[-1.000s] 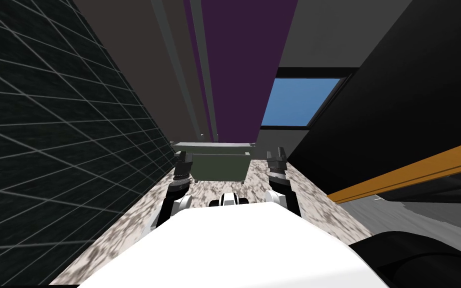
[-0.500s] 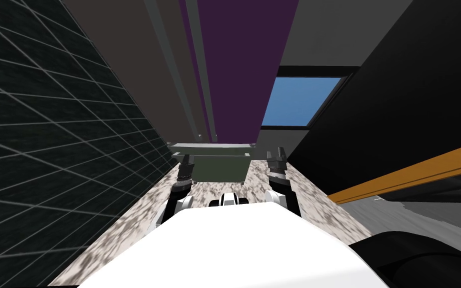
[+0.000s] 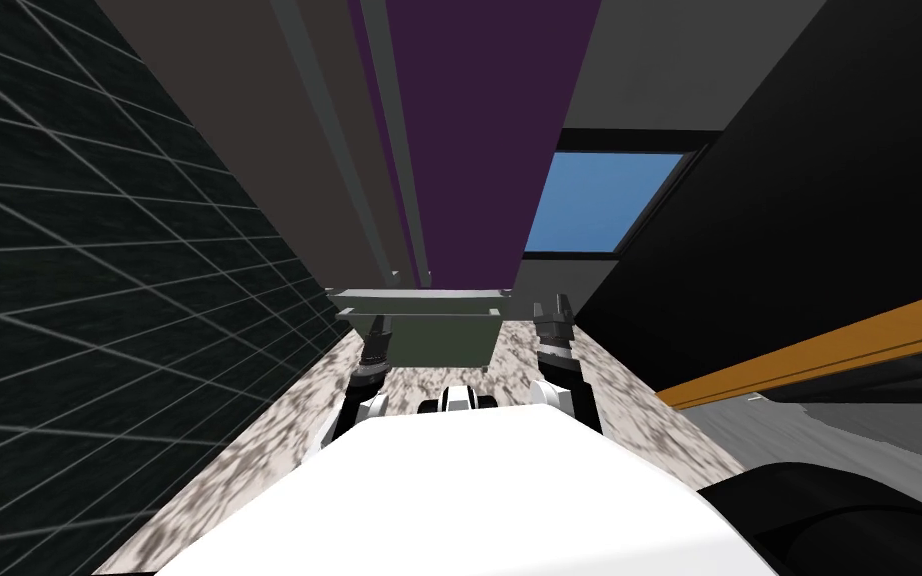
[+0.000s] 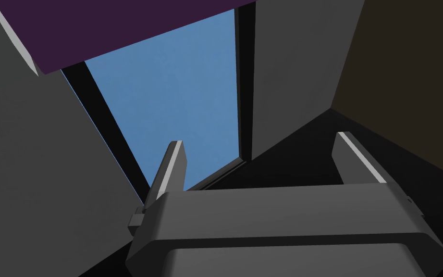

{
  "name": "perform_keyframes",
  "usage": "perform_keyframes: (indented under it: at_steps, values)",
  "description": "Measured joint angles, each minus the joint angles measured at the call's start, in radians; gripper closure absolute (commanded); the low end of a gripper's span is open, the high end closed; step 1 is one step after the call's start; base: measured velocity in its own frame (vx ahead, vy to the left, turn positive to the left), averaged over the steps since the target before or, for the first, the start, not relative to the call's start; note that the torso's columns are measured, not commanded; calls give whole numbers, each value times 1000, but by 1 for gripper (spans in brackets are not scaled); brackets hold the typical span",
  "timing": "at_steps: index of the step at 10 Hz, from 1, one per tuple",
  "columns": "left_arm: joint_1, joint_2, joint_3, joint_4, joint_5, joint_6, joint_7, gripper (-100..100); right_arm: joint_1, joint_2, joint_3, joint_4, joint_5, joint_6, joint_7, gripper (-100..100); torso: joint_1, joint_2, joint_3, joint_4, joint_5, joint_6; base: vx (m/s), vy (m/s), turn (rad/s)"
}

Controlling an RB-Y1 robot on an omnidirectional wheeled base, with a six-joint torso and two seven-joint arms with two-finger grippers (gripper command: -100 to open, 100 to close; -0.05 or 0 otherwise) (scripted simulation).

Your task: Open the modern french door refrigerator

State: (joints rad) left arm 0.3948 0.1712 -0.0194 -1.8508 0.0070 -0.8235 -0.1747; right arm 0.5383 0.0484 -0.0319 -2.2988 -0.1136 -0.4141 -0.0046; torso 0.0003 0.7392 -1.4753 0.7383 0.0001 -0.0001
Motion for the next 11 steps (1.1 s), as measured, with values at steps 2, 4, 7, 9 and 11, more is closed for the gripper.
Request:
perform_keyframes:
  at_steps: [2,4,7,9,11]
  values:
    - [-17,1,-3,64,-6,-44,-8,-100,0,0,0,0,0,0,0,0,-1,-2,-1,-1,0,0,56,-9,-20]
    - [-29,2,-5,127,-10,-77,-14,-100,0,0,0,0,0,0,0,0,0,-1,-1,0,0,0,58,-5,-24]
    - [-45,2,-10,211,-17,-131,-24,-100,0,0,0,0,0,0,0,0,0,-1,0,0,0,0,49,-7,-16]
    - [-57,4,-10,265,-19,-159,-27,-100,0,0,0,0,0,0,0,0,0,-1,0,0,0,0,41,-7,-15]
    - [-67,4,-11,315,-23,-187,-31,-100,0,0,0,0,0,0,0,0,-1,-1,-1,0,0,0,37,-9,-15]
